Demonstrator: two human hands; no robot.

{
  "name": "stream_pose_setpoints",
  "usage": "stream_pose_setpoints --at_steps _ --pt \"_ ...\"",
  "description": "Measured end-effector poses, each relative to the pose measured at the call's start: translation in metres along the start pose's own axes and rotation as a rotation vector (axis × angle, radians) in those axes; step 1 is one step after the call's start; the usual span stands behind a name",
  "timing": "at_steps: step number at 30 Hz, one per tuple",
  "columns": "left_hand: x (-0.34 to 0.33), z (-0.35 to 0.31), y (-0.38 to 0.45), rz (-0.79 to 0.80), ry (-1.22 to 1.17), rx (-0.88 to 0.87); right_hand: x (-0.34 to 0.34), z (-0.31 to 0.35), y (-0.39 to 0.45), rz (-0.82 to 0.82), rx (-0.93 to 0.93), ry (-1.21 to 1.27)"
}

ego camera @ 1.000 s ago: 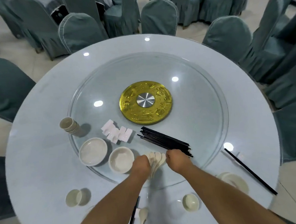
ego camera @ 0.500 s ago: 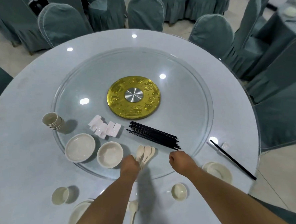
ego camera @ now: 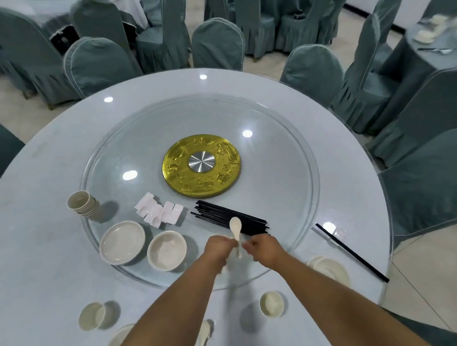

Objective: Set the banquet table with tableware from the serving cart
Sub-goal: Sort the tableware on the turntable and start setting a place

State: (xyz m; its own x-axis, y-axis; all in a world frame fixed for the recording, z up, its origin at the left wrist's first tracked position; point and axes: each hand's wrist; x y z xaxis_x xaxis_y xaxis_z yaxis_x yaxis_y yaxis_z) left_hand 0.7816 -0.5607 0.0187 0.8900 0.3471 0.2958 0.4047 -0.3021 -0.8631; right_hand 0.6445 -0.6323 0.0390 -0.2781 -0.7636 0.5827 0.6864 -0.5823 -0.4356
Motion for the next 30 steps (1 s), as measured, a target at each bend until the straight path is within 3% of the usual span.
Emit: stream_pose_setpoints --at_steps 3,10,21,27,30 --pt "-0.020 -0.020 -0.011 0.069 -0.127 0.036 0.006 -0.004 -0.004 -0.053 -0.061 0.263" --pt "-0.069 -0.042 -0.018 0.115 -0.169 0.030 0.029 -0.042 -0.018 -0.339 -0.154 0.435" --pt "-0.149 -0.070 -0.005 0.105 0.235 -0.120 0.101 -0.169 -0.057 -0.607 -0.372 0.573" --pt "-0.183 -0.094 0.004 0.075 0.349 -0.165 0.139 -0.234 -0.067 -0.683 -0.426 0.469" --pt "-0.199 -0.105 0.011 0.021 0.406 -0.191 0.152 -0.261 -0.063 -0.636 -0.467 0.447"
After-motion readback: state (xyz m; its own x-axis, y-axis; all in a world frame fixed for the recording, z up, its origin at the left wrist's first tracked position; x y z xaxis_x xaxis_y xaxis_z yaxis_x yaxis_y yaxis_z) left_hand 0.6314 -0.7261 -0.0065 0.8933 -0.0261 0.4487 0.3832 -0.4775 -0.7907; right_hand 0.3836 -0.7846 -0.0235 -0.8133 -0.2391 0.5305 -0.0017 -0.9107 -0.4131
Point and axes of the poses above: each hand's wrist, its own y-axis towards the middle knuckle, its own x-axis out of the back of the hand, z = x × y, and after that the axes turned 12 degrees about x, right-handed
